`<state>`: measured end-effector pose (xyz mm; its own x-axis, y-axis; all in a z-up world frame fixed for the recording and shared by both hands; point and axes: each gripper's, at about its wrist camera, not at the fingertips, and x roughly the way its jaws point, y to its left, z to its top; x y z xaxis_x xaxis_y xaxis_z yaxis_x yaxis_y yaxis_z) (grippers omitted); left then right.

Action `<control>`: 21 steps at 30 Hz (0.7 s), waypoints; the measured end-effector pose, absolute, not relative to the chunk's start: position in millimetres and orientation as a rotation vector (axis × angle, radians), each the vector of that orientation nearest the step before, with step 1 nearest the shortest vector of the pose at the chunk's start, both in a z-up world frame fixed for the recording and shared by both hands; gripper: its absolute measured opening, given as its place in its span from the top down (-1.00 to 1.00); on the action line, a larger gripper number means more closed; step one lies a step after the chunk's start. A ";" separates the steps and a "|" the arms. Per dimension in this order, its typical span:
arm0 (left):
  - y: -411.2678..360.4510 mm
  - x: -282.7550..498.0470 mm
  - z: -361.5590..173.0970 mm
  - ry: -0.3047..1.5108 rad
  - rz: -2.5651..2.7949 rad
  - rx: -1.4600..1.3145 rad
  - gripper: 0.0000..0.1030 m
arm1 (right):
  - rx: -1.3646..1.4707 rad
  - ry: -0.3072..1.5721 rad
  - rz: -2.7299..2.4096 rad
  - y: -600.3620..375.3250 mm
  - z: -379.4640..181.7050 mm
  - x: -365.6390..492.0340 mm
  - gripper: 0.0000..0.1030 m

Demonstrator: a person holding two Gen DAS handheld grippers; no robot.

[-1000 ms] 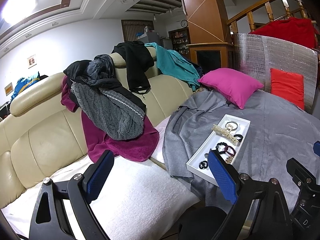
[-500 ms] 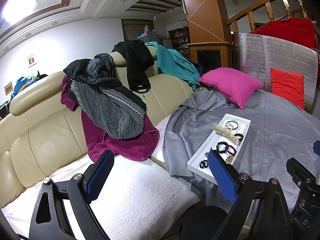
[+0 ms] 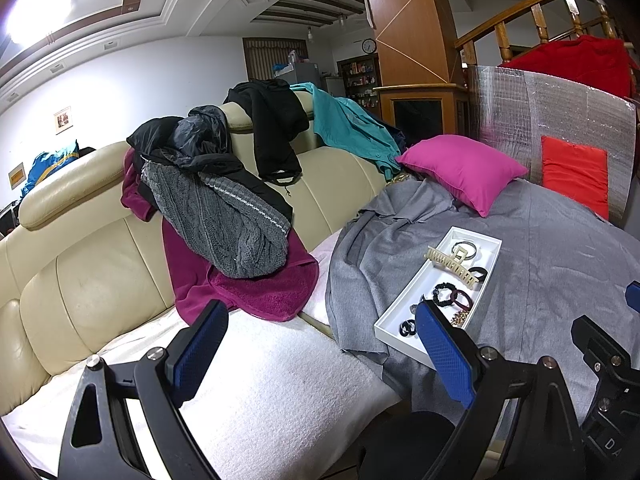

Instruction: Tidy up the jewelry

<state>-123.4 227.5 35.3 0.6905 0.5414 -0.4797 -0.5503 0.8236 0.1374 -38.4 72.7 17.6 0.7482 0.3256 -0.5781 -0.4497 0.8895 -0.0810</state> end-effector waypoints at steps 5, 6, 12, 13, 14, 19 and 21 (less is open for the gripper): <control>227.8 -123.4 34.0 0.531 0.610 -0.017 -0.83 | -0.224 0.588 0.428 73.8 18.4 -38.6 -0.45; 227.6 -123.5 33.8 0.530 0.611 -0.017 -0.83 | -0.224 0.587 0.428 73.8 18.5 -38.6 -0.45; 227.6 -123.5 34.0 0.530 0.611 -0.018 -0.83 | -0.224 0.590 0.430 74.6 18.1 -38.3 -0.45; 227.6 -123.5 34.0 0.530 0.612 -0.018 -0.83 | -0.225 0.590 0.431 75.2 18.2 -37.7 -0.45; 228.0 -123.6 33.1 0.530 0.613 -0.018 -0.83 | -0.226 0.589 0.432 75.2 17.9 -37.6 -0.45; 229.7 -123.1 29.8 0.534 0.616 -0.018 -0.83 | -0.234 0.591 0.441 76.9 17.2 -33.9 -0.45; 230.6 -122.5 28.7 0.537 0.620 -0.017 -0.83 | -0.235 0.592 0.443 77.6 16.6 -33.1 -0.45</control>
